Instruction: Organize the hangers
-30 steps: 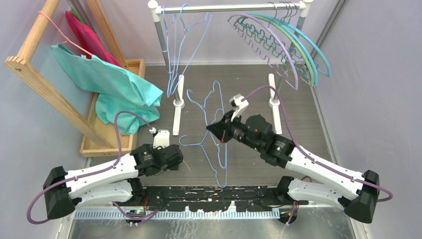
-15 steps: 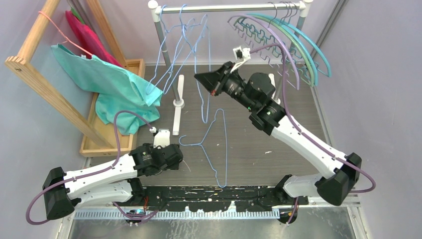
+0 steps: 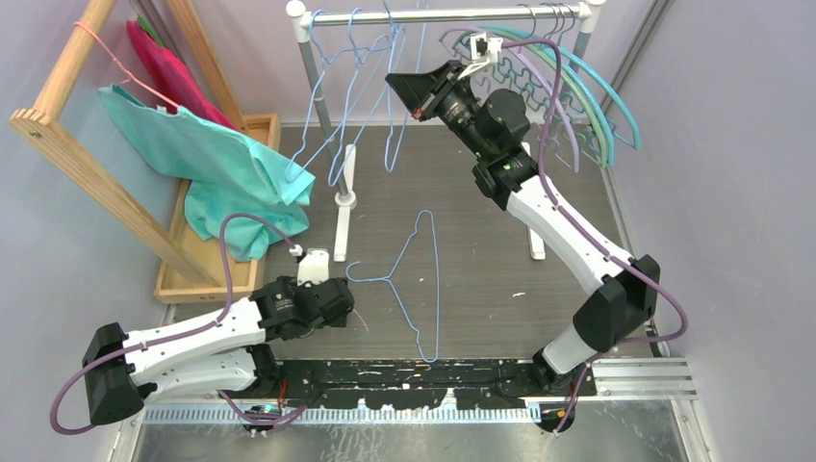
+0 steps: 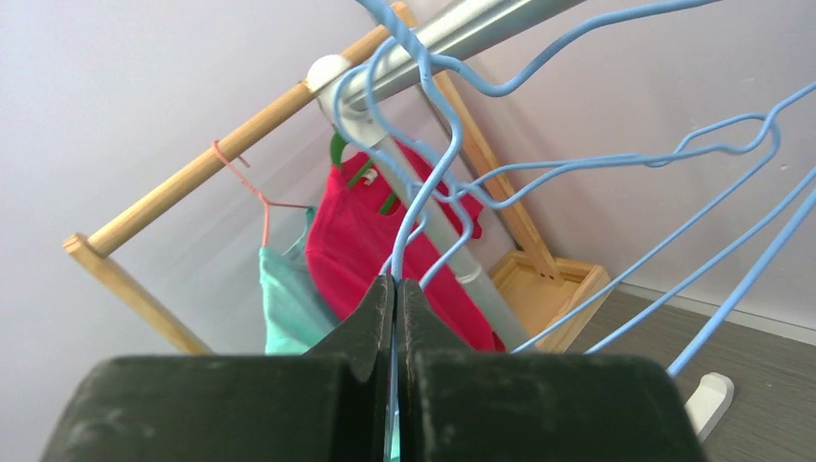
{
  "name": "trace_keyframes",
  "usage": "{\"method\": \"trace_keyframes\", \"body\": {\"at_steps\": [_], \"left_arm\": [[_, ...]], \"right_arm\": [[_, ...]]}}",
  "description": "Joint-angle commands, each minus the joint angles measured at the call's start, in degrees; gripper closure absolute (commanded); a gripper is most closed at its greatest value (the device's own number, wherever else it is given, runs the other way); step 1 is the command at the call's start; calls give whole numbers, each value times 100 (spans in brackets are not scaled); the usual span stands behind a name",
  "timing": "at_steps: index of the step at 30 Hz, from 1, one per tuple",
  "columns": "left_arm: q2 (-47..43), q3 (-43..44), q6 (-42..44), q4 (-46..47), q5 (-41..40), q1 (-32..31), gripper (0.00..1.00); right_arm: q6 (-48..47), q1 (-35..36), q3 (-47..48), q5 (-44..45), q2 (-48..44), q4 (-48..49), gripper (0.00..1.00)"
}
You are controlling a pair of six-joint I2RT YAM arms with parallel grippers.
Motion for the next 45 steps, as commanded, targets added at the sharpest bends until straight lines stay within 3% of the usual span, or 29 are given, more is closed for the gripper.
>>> {"method": "trace_keyframes", "body": {"at_steps": [1, 10, 11, 17, 20, 26, 29, 32, 38, 45], "left_arm": [[-35, 91, 53, 142, -165, 12, 2], [-3, 96, 46, 130, -158, 14, 2], [3, 97, 40, 131, -157, 16, 2], [104, 133, 40, 107, -156, 12, 2], [111, 112, 16, 115, -159, 16, 2], [152, 104, -10, 126, -183, 16, 2], [154, 153, -40, 68, -186, 17, 2], [62, 221, -88, 21, -209, 17, 2], [-82, 410, -158, -133, -176, 17, 2], [-133, 422, -175, -274, -190, 16, 2]], "right_arm": [[261, -73, 522, -199, 354, 382, 99], [442, -87, -347, -299, 268, 580, 99], [422, -91, -483, -285, 181, 600, 94], [111, -87, -1415, -51, -549, 532, 35], [-102, -76, -2077, 227, -1101, 332, 18], [-834, 343, -3098, 422, -1834, -959, 16], [-1627, 1300, -3355, 1359, -1920, -2089, 17], [-2051, 2142, -3668, 2471, -1846, -2593, 18], [-1783, 2830, -4259, 3152, -1301, -2785, 24], [-1759, 3436, -3964, 3722, -81, -2906, 26]]}}
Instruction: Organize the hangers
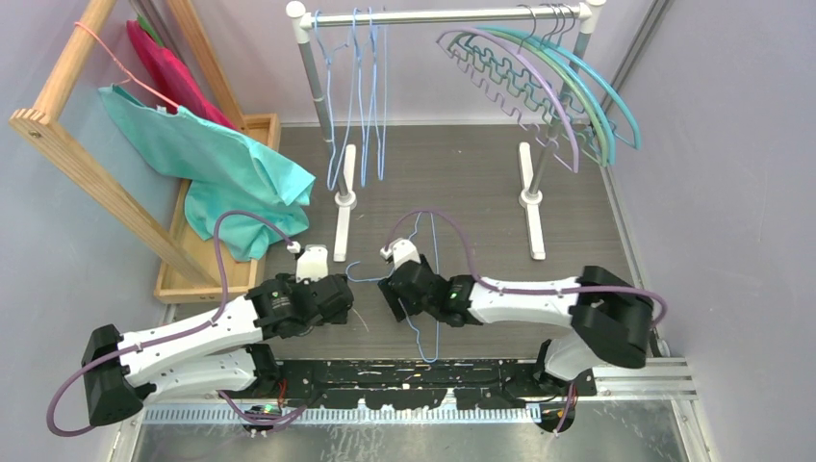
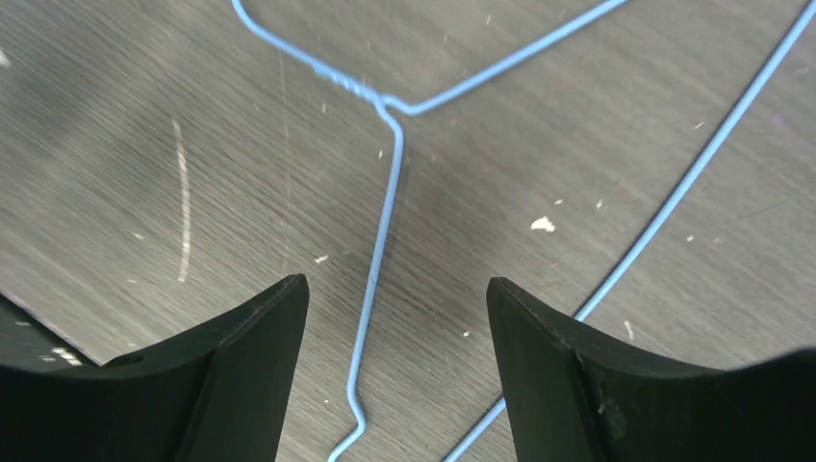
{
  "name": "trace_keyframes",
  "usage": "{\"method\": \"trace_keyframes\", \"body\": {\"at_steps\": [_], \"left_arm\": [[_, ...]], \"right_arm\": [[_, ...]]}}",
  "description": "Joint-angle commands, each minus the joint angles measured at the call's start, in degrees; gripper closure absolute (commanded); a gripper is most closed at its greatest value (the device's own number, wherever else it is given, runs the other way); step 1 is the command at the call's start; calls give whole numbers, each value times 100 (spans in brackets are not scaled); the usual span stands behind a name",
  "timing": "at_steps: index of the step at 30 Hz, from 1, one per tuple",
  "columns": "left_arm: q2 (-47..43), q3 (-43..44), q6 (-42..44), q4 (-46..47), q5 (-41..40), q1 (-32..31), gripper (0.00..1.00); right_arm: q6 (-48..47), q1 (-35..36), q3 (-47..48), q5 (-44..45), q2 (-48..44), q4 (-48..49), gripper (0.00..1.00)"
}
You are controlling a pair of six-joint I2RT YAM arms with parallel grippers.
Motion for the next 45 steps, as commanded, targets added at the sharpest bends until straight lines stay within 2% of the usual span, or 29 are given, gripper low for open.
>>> {"method": "trace_keyframes", "body": {"at_steps": [1, 6, 13, 17, 22, 25, 26, 27, 30, 34, 39, 45], "left_arm": [[-72, 195, -120, -177, -197, 17, 2], [-54, 186, -104, -181, -195, 17, 2], [-168, 67, -90, -148, -169, 17, 2], [-268, 40, -131, -229, -177, 17, 2], [-437, -25, -202, -281, -143, 17, 2], [-496, -36, -241, -327, -134, 17, 2], [-505, -31, -249, -345, -134, 17, 2], [-517, -31, -255, -363, -133, 16, 2], [-521, -22, -258, -364, -140, 16, 2], [-439, 8, -223, -328, -164, 16, 2], [-320, 39, -154, -274, -153, 15, 2], [-255, 90, -79, -126, -166, 16, 2]], "right_arm": [[-43, 273, 412, 659, 568, 31, 26], [174, 282, 378, 764, 941, 315, 30], [429, 280, 277, 768, 1368, 430, 43], [610, 273, 62, 521, 1537, 616, 60], [814, 248, -200, 501, 1707, 766, 71], [900, 231, -307, 573, 1732, 786, 93], [930, 229, -327, 644, 1705, 753, 98], [977, 229, -348, 723, 1649, 715, 99], [1035, 229, -489, 852, 1192, 666, 99], [1022, 201, -708, 795, 5, 557, 99], [879, -111, -850, -105, -1762, 146, 99], [821, -739, -453, -892, -3404, -882, 99]]}}
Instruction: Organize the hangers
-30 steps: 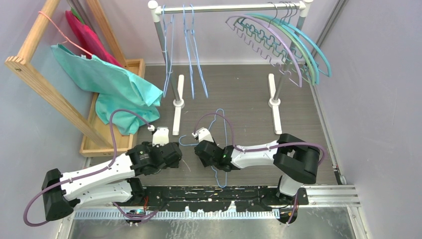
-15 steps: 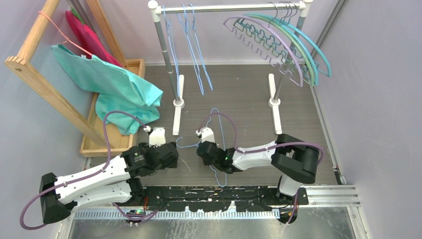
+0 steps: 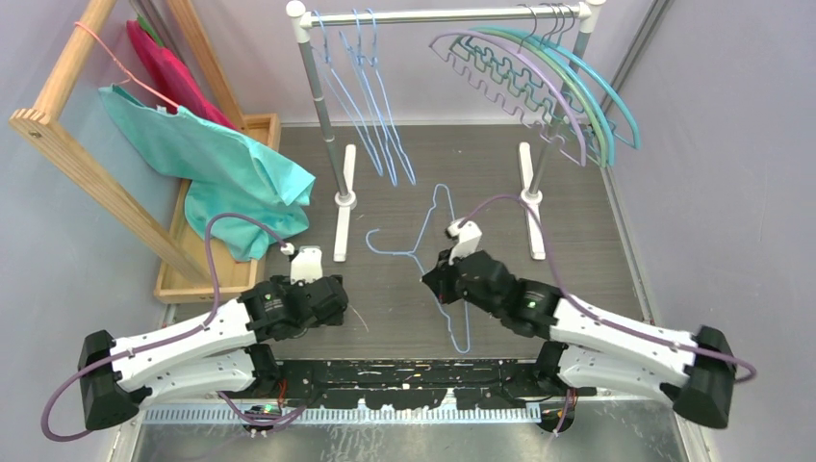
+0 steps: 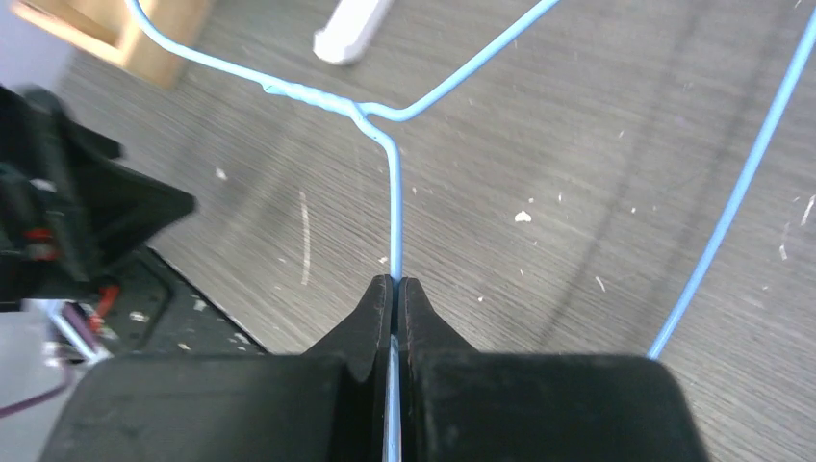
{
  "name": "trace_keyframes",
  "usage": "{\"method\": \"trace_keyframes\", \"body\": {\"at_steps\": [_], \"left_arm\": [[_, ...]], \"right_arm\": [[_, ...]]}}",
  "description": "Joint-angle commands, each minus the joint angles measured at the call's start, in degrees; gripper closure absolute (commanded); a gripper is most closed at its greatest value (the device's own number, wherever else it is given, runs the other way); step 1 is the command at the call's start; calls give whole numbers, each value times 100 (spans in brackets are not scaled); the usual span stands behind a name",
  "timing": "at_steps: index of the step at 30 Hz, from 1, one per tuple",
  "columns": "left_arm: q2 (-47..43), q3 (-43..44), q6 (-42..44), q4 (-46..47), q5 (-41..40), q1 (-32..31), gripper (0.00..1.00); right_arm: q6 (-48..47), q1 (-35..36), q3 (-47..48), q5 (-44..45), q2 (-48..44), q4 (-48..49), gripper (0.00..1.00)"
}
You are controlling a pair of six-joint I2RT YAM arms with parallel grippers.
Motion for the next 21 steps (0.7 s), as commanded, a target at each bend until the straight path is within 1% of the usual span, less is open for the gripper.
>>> {"method": "trace_keyframes", "body": {"at_steps": [1, 4, 7, 14, 18, 21], "left_arm": [[36, 134, 45, 185, -178, 13, 2], [152, 183, 93, 250, -182, 12, 2], [307, 260, 150, 269, -165, 14, 2], [442, 504, 278, 208, -245, 17, 2], [353, 641, 315, 79, -348, 17, 2], [242, 652, 313, 22, -401, 17, 2]], "right_arm": [[-95, -459, 453, -840, -916, -659, 99], [-111, -846, 743, -1350, -1276, -857, 99], [-144, -1071, 1082, -1670, -1339, -1029, 99], [-62, -1368, 2114, -2405, -848, -1068, 99], [-55, -1475, 2900, -2733, -485, -1063, 99], [-62, -1525, 3242, -2834, -319, -1071, 99]]}}
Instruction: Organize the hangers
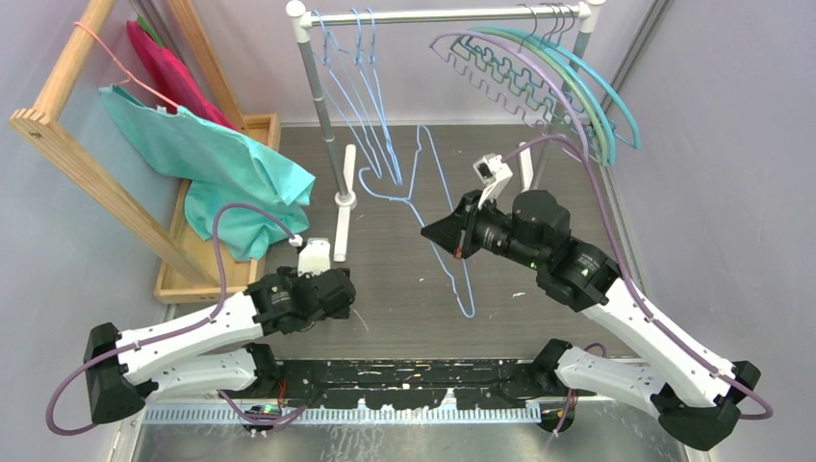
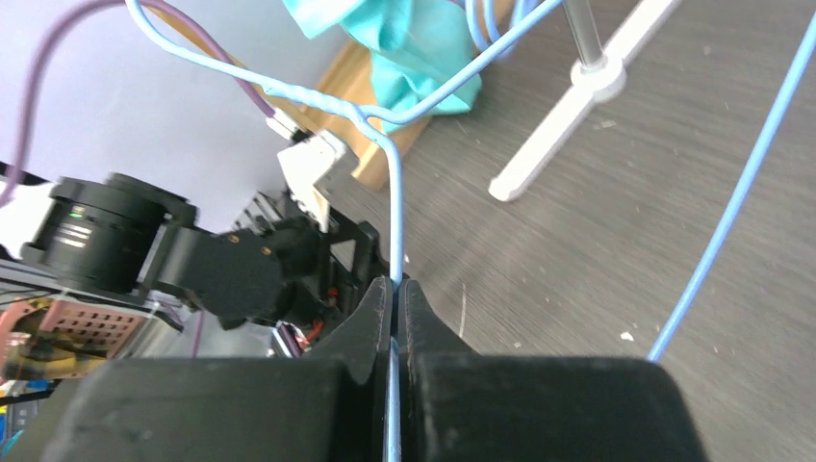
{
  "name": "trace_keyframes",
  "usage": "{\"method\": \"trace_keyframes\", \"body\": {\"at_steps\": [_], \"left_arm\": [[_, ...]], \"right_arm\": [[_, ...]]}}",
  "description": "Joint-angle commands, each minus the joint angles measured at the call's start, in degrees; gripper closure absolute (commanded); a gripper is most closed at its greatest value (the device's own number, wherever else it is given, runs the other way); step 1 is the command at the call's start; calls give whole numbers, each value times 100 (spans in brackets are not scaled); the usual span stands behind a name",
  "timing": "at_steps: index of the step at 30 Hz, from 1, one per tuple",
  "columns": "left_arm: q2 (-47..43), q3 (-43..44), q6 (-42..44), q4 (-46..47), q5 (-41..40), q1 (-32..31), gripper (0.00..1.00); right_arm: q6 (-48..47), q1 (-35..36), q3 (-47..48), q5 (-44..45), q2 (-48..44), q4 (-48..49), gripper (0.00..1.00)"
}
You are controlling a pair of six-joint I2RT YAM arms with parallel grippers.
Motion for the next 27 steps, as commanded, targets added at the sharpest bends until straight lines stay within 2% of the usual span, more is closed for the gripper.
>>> {"method": "trace_keyframes", "body": {"at_steps": [1, 5, 11, 22, 27], "left_arm": [[-243, 218, 80, -105, -311, 14, 2], [-395, 136, 43, -124, -318, 16, 2], [-544, 103, 12, -143, -323, 16, 2], [-608, 133, -23, -409, -422, 16, 2], [-678, 73, -54, -405, -450, 17, 2]], "right_arm": [[-30, -90, 690, -399, 114, 242, 99], [75, -244, 840, -330, 224, 364, 99], [687, -685, 887, -797, 633, 1610, 99], [2674, -2220, 1466, -2146, 1873, 4303, 99], [3013, -2283, 1908, -2189, 2379, 4816, 99]]}}
